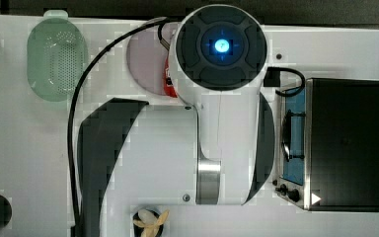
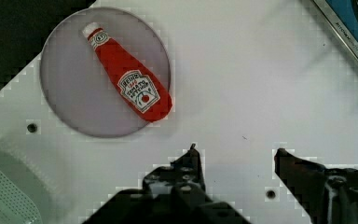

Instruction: Pick ketchup from plate and place it on table.

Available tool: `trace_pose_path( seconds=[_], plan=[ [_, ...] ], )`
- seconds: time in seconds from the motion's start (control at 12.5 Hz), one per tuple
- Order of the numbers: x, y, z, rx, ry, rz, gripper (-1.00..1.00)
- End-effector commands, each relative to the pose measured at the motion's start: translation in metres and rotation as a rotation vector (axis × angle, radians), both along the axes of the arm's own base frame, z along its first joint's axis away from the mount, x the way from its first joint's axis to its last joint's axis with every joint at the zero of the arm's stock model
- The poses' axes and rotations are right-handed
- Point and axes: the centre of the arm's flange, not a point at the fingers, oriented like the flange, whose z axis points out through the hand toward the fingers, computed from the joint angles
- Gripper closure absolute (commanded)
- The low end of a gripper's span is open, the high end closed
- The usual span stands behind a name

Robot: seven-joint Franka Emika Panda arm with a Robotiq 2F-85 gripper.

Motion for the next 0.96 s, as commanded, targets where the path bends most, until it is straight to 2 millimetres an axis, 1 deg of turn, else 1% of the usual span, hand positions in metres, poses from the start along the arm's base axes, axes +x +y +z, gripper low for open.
trace_pose_path(
  seconds=[0.08, 0.24, 0.4, 0.56, 0.72, 0.88, 0.96],
  plan=[
    [-0.064, 0.004, 0.077, 0.001, 0.019, -0.114, -0.59],
    [-0.060, 0.005, 0.069, 0.001, 0.035, -0.108, -1.00],
    [-0.050, 0.010, 0.051, 0.003, 0.065, -0.062, -1.00],
    [-0.033, 0.016, 0.024, 0.011, 0.101, 0.018, -1.00],
    [-0.012, 0.023, -0.009, 0.025, 0.118, 0.131, -1.00],
    [0.011, 0.030, -0.048, 0.042, 0.133, 0.247, -1.00],
    [0.021, 0.034, -0.071, 0.053, 0.151, 0.311, -1.00]
  ],
)
